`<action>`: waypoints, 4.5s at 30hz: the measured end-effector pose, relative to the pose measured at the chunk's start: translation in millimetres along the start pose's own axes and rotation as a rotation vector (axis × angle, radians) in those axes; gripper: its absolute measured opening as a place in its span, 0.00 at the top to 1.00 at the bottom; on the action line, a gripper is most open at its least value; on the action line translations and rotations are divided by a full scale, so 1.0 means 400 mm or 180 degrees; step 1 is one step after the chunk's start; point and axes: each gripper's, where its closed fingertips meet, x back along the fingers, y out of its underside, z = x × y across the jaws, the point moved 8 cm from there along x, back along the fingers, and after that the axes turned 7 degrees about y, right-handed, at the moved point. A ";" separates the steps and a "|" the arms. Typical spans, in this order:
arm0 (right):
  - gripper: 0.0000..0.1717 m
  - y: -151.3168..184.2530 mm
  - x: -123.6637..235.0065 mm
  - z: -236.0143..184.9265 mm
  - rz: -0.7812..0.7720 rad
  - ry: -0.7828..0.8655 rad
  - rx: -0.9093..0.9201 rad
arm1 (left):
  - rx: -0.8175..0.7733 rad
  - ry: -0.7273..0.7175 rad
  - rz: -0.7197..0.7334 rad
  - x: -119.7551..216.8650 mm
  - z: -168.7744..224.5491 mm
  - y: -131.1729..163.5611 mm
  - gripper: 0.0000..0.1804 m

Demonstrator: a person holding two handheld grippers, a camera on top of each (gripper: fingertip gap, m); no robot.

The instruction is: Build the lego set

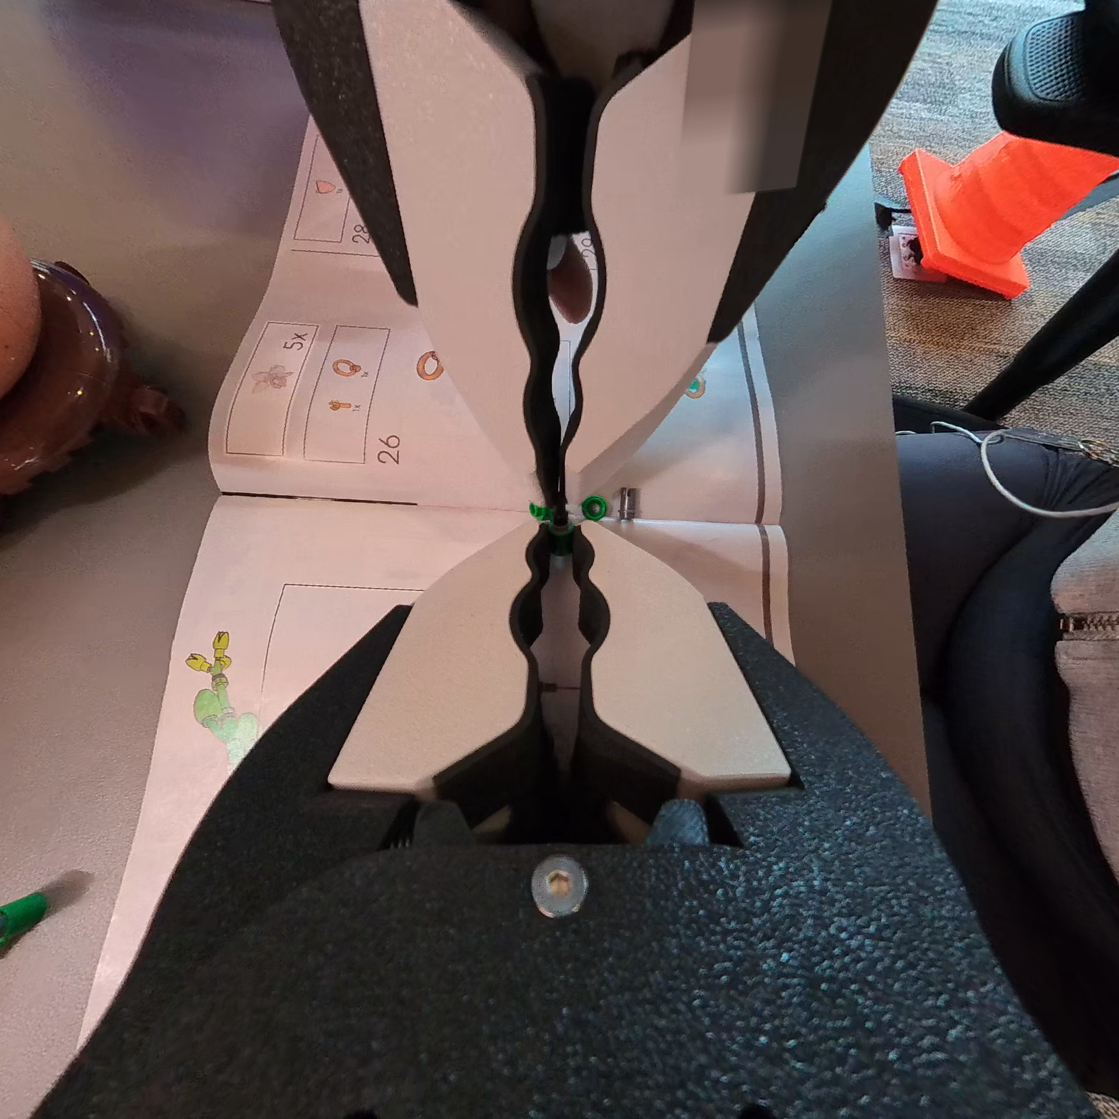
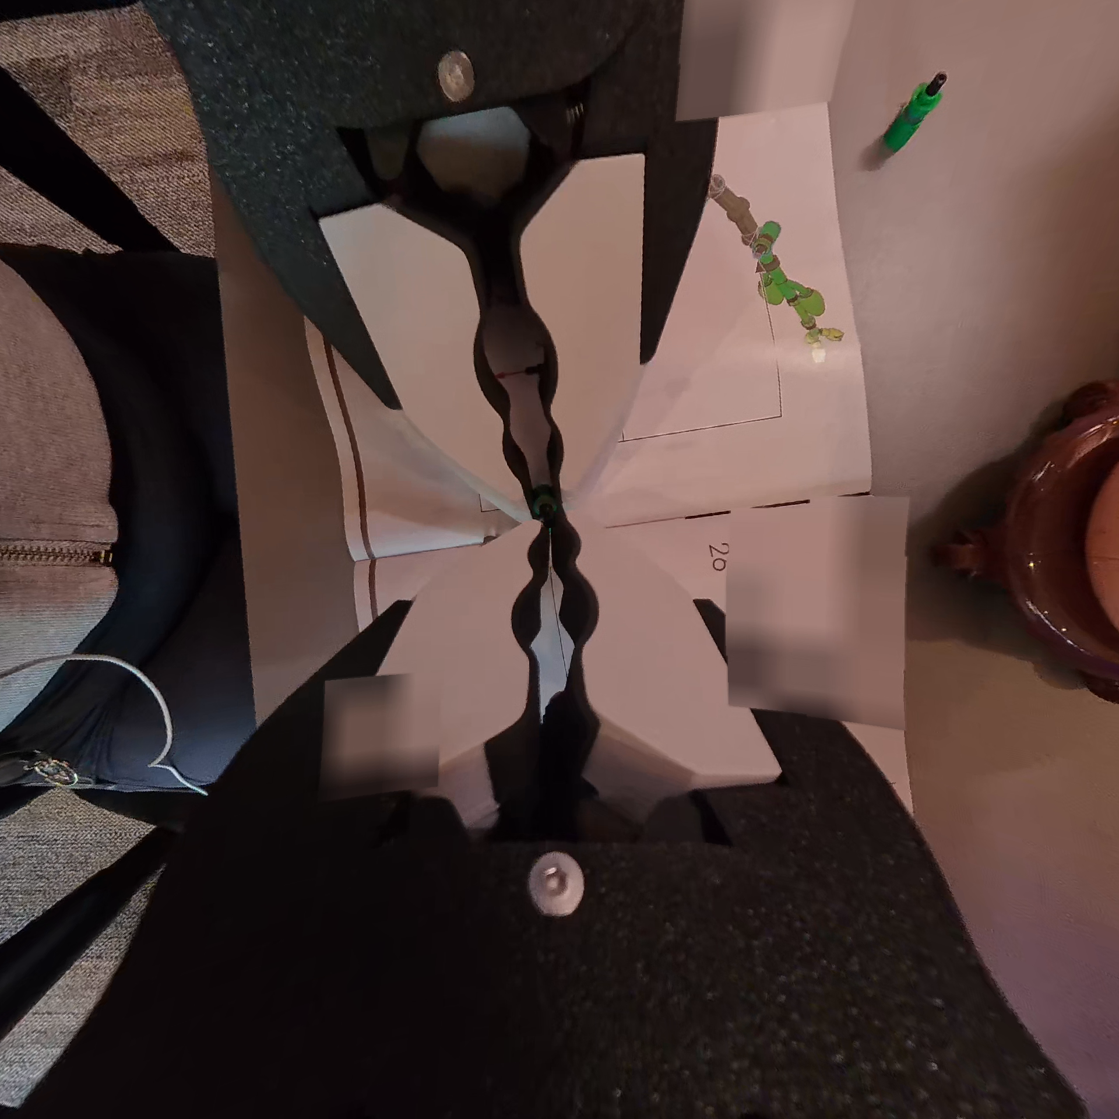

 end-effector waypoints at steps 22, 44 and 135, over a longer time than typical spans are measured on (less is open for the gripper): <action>0.94 0.036 0.002 -0.008 0.0375 0.0015 -0.0419 | -0.0020 -0.0011 0.0000 0.000 0.001 0.000 0.97; 0.99 0.036 -0.001 0.004 0.0673 -0.0161 -0.0471 | 0.0042 0.0043 0.0087 0.015 0.001 0.009 0.84; 0.97 0.012 0.003 0.033 -0.0115 -0.0262 0.0274 | -0.0013 0.0184 -0.0009 0.025 0.003 0.021 0.97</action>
